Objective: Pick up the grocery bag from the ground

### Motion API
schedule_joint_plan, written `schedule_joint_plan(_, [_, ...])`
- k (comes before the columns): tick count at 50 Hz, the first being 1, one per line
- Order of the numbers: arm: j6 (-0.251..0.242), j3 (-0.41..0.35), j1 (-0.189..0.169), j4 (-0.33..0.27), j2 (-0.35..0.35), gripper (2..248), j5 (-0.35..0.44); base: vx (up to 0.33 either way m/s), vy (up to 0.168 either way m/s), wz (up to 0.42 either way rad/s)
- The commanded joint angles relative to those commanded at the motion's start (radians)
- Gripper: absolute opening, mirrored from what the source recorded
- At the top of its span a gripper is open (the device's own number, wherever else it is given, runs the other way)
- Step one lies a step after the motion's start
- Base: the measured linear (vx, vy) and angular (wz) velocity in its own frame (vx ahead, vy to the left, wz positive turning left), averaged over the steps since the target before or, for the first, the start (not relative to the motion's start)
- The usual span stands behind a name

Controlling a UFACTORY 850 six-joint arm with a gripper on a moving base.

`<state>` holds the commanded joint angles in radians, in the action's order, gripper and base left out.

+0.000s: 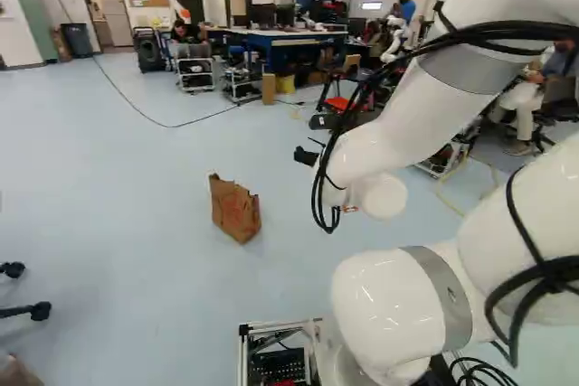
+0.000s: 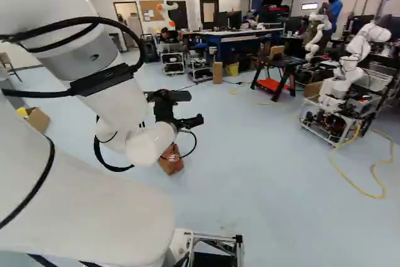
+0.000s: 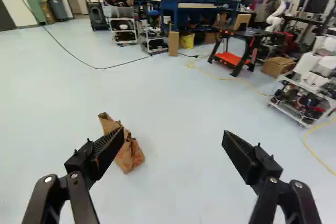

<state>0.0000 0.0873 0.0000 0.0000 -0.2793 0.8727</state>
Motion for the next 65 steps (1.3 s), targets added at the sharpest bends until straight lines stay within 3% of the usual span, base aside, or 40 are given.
schedule_joint_plan(27, [0.000, 0.000, 0.000, 0.000, 0.000, 247, 0.000, 0.244, 0.100, 0.466])
schedule_joint_plan(65, [0.000, 0.000, 0.000, 0.000, 0.000, 247, 0.000, 0.254, 0.012, -0.009])
